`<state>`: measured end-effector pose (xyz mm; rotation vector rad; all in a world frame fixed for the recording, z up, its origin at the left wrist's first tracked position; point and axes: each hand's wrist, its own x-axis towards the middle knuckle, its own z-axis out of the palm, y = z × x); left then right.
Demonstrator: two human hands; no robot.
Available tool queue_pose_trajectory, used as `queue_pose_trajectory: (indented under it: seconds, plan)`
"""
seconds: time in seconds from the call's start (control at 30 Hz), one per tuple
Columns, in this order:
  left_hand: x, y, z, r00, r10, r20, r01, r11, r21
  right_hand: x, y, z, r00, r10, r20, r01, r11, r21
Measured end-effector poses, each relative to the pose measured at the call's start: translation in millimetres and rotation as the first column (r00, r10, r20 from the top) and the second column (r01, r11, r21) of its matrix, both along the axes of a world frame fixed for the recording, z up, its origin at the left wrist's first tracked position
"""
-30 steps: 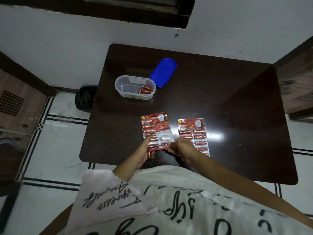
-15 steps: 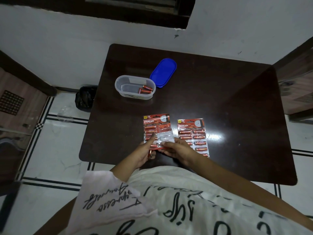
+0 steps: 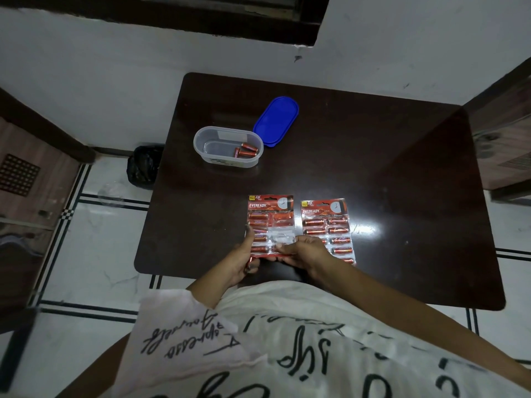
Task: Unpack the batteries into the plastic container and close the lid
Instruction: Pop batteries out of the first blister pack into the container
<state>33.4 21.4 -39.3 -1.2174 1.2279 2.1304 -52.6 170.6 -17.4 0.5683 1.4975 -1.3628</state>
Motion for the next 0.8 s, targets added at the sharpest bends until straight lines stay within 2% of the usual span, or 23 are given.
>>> queue_pose_trajectory:
  seconds: [0.17,0.43,0.57,0.7,0.8]
  plan:
    - [-1.1,-3.8,-1.6,0.999,-0.050,0.010,0.051,0.997,-0.064,-0.4,0.1,-1.7,1.000,-0.010,-0.001,0.011,1.000,0.008]
    - [-0.3,3.7,-1.4,0.999,-0.002,-0.039,0.002,1.000,0.001,-8.5,-4.1,-2.8,0.999,0.027,0.039,-0.032,0.990,0.134]
    - [-2.1,0.8,-1.5,1.000,-0.013,-0.027,0.015,0.998,0.068,-4.9,-2.0,-2.5,0.997,0.008,0.072,-0.010,1.000,0.026]
    - [-4.1,2.4,-2.3,1.000,-0.014,-0.021,0.016,0.996,0.088,0.4,-1.9,-8.8,0.976,-0.071,0.206,0.104,0.983,-0.153]
    - [-5.8,4.5,-3.2,1.000,0.009,-0.015,-0.007,0.995,0.096,1.0,-3.2,-11.6,0.966,-0.104,0.236,0.151,0.969,-0.194]
